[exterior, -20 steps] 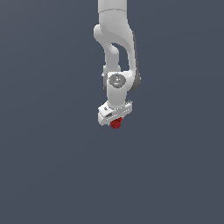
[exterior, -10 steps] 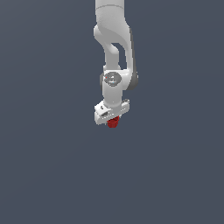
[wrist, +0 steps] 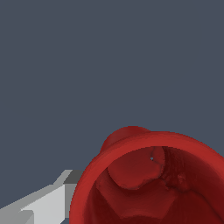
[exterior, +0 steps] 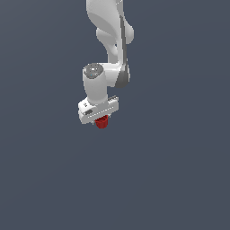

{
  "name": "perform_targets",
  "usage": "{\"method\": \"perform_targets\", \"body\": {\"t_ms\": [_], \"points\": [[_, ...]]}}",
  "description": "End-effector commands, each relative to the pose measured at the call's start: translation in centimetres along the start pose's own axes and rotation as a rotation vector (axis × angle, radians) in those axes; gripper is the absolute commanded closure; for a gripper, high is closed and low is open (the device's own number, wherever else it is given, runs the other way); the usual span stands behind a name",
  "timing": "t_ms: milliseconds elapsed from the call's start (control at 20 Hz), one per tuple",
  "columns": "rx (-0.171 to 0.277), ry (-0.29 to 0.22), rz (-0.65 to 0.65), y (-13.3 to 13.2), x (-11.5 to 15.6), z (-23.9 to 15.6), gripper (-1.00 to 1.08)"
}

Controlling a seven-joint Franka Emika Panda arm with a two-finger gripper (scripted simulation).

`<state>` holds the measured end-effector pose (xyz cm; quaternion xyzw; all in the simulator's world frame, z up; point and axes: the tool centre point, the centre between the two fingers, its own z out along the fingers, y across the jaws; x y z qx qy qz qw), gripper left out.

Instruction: Pick up the object and move it to a goal position.

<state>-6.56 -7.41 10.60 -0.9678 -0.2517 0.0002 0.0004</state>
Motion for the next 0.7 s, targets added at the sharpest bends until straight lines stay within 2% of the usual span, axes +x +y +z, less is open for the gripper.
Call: {"method": "perform_targets", "body": {"t_ms": [0,350,650], "points": [[-0.001,0.001,-0.001,2.1,-0.8,-1.5,1.08],[0.000,0.001,-0.001,6.1,-2.3,-4.1,1.08],[-0.001,0.000,-0.001,7.2,-2.6,-4.7,1.08]]}}
